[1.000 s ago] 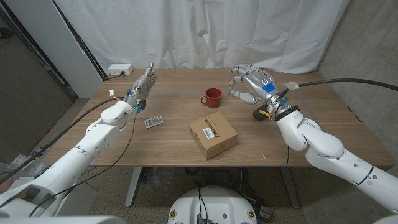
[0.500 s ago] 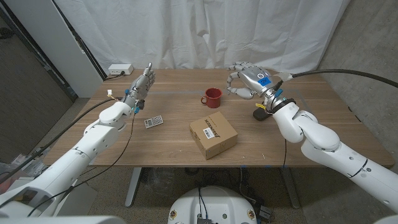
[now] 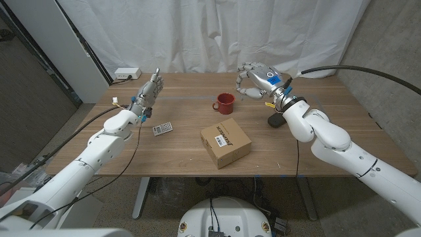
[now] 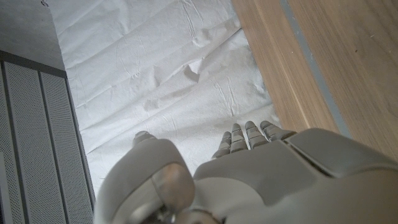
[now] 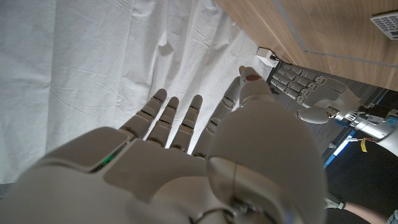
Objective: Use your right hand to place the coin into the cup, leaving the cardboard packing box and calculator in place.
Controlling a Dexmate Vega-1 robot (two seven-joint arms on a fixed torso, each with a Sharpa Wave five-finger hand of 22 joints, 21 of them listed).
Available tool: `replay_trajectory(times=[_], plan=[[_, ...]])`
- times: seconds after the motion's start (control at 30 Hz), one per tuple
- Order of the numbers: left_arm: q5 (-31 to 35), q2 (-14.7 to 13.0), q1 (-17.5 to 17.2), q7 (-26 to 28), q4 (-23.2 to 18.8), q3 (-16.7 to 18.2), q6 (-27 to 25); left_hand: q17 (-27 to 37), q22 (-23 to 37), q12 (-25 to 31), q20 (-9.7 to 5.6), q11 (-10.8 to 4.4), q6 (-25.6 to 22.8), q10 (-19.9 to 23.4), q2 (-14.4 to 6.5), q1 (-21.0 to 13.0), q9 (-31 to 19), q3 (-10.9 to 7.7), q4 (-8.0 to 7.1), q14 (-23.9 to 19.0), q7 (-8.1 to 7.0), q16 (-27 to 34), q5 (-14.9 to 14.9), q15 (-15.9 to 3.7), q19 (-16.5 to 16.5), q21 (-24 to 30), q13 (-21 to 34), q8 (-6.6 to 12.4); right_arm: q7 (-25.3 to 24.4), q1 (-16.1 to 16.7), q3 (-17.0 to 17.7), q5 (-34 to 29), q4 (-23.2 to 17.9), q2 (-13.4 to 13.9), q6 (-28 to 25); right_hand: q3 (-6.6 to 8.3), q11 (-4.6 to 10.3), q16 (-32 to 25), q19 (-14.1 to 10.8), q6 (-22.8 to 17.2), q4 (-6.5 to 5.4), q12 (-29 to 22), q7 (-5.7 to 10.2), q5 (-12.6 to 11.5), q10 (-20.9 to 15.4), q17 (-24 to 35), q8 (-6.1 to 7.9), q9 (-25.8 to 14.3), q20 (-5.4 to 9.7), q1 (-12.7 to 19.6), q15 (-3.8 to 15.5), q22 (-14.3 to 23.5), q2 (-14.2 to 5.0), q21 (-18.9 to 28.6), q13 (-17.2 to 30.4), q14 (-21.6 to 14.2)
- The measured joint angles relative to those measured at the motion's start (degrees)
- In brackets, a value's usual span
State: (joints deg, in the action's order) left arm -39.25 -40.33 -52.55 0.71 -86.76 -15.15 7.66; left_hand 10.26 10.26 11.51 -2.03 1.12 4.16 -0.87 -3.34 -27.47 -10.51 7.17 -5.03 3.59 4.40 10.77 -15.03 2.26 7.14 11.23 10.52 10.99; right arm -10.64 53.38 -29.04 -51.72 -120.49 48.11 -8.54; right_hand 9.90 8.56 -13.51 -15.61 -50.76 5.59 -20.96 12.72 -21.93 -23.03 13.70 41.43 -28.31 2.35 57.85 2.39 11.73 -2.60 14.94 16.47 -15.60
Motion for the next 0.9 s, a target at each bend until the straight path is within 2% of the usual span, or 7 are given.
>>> replay_trajectory(times=[0.03, 0.2, 0.27, 0.4, 0.47, 0.9], plan=[[-0.1, -0.1, -0.2, 0.0, 0.0, 0.1, 0.1, 0.0, 0.0, 0.0, 0.00, 0.00, 0.0, 0.0, 0.0, 0.0, 0.0, 0.16, 0.15, 0.0, 0.00, 0.0, 0.0, 0.00, 0.0, 0.0, 0.0, 0.00, 0.0, -1.3, -0.8, -0.1, 1.1, -0.8, 0.3, 0.00, 0.00, 0.0, 0.0, 0.0, 0.00, 0.0, -0.02, 0.0, 0.0, 0.0, 0.00, 0.0, 0.00, 0.0, 0.00, 0.0, 0.00, 0.0, 0.0, 0.0], [-0.3, -0.5, -0.8, 0.3, -0.6, 0.6, 0.2, 0.0, 0.0, 0.0, 0.00, 0.00, 0.0, 0.0, -0.3, -0.3, 0.0, 0.18, 0.18, 0.0, 0.00, 0.0, 0.0, 0.00, 0.0, 0.0, 0.0, 0.00, 0.0, -2.9, -1.8, -0.2, 2.5, -1.6, 1.0, 0.00, 0.00, 0.0, 0.0, 0.2, 0.00, 0.0, 0.01, 0.0, 0.0, 0.0, 0.28, 0.0, 0.00, 0.0, 0.00, -0.3, 0.00, 0.0, -0.3, 0.0], [-0.4, -0.6, -1.2, 0.6, -0.8, 0.9, 0.3, 0.0, 0.0, 0.0, 0.00, 0.00, 0.0, 0.0, -0.3, -0.3, 0.0, 0.18, 0.18, 0.0, 0.00, 0.0, 0.0, 0.00, 0.0, 0.0, 0.0, 0.00, 0.0, -4.8, -2.9, -0.3, 4.3, -2.5, 1.5, 0.00, 0.00, 0.0, 0.0, 0.2, 0.01, 0.0, -0.04, 0.0, 0.0, 0.0, 0.35, 0.0, 0.00, 0.0, 0.00, -0.3, -0.03, 0.0, -0.3, 0.0], [-0.5, -0.9, -1.6, 0.8, -1.2, 1.3, 0.3, 0.0, 0.0, 0.0, 0.00, 0.00, 0.0, 0.0, -0.3, -0.3, 0.0, 0.18, 0.18, 0.0, 0.00, 0.0, 0.0, 0.00, 0.0, 0.0, 0.0, 0.00, 0.0, -5.3, -3.3, -0.4, 4.9, -2.8, 1.9, 0.00, 0.00, 0.0, 0.0, 0.3, 0.01, 0.0, -0.05, 0.3, 0.0, 0.0, 0.37, -0.1, 0.00, 0.0, 0.00, -0.3, -0.05, 0.0, -0.3, 0.0], [-0.6, -1.0, -1.7, 0.9, -1.3, 1.4, 0.3, 0.0, 0.0, 0.0, 0.00, 0.00, 0.0, 0.0, -0.3, -0.3, 0.0, 0.18, 0.18, 0.0, 0.00, 0.0, 0.0, 0.00, 0.0, 0.0, 0.0, 0.00, -0.1, -7.4, -4.5, -0.5, 7.0, -3.7, 2.3, 0.00, 0.00, 0.0, 0.0, 0.3, 0.01, 0.2, -0.10, 0.3, 0.0, 0.0, 0.37, -0.1, 0.00, -0.1, 0.00, -0.3, -0.05, 0.0, -0.3, 0.0], [-0.6, -1.2, -1.9, 1.2, -1.5, 1.7, 0.4, 0.0, 0.0, 0.0, 0.00, 0.00, 0.0, 0.0, -0.3, -0.3, 0.0, 0.41, -0.04, 0.0, 0.00, 0.0, 0.0, 0.00, 0.0, 0.0, 0.0, 0.00, -0.2, -12.4, -7.2, -0.1, 11.9, -5.5, 4.1, 0.00, 0.00, 0.4, 0.0, 0.5, 0.01, 0.2, -0.11, 0.7, 0.0, 0.0, 0.84, -0.1, 0.00, -0.3, 0.00, -0.3, -0.29, 0.0, -0.5, 0.0]])
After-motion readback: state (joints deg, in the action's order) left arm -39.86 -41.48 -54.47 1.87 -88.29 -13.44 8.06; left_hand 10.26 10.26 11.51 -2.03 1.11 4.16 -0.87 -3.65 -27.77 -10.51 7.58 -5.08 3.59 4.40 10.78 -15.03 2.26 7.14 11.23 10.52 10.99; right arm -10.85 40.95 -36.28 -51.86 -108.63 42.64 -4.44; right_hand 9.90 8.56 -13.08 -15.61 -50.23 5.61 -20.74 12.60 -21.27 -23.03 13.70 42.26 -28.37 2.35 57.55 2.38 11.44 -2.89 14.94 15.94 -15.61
